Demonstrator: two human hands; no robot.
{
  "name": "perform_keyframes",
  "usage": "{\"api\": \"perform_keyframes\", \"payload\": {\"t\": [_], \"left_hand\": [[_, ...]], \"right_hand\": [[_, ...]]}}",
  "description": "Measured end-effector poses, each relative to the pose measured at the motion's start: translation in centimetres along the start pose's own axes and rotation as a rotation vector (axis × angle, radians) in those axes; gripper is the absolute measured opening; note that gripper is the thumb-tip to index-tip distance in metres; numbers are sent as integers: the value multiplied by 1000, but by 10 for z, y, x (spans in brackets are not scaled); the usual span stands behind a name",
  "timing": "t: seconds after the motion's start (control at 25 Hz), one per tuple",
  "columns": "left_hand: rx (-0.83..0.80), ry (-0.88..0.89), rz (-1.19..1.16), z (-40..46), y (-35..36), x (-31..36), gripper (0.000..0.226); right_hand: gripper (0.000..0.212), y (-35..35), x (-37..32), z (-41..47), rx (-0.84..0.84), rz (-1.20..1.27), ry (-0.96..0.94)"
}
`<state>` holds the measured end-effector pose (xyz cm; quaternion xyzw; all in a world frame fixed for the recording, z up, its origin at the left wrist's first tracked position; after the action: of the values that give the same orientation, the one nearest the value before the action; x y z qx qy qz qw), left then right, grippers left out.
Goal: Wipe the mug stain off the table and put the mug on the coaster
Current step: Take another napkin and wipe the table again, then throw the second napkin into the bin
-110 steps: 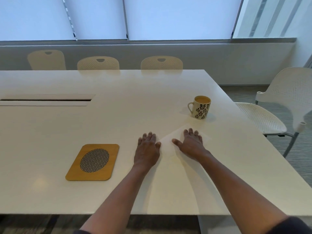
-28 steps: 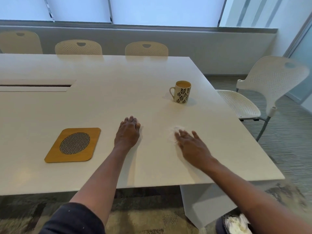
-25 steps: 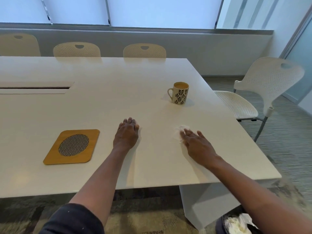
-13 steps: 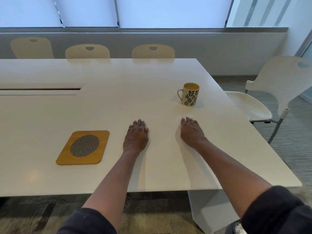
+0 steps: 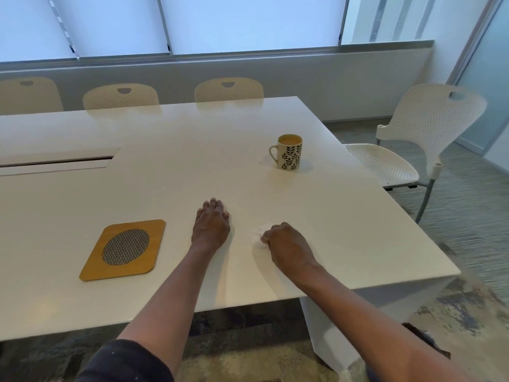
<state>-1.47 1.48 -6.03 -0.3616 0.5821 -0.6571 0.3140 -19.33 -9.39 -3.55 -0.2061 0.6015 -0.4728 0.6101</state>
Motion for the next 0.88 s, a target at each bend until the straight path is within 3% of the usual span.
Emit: {"api": "perform_keyframes", "payload": {"t": [0.12, 0.28, 0.48, 0.6, 0.88], "left_hand": [[40, -17, 21, -9, -1, 12, 47], [265, 83, -170, -29, -6, 40, 38], [376, 432, -450, -52, -19, 101, 34], [367, 587, -493, -62, -20, 135, 39], [329, 755, -512, -68, -15, 214, 53]], "right_hand": [[20, -23, 19, -8, 26, 352, 219], [13, -45, 45, -22, 96, 783, 465], [16, -76, 63, -27, 245, 928, 501], [21, -97, 77, -36, 291, 1012, 503], [10, -132, 127, -64, 482, 1120, 510]]}}
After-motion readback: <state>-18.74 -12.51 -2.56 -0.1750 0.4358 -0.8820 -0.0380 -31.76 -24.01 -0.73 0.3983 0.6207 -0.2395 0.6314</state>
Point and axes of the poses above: each hand's wrist, its own z-axis towards the middle knuckle, its own y-axis out of the palm, x = y × z, the point moved 2 cm from there along z, towards the middle knuckle, and after that the axes turned 15 degrees about z, right-handed, at the moved point
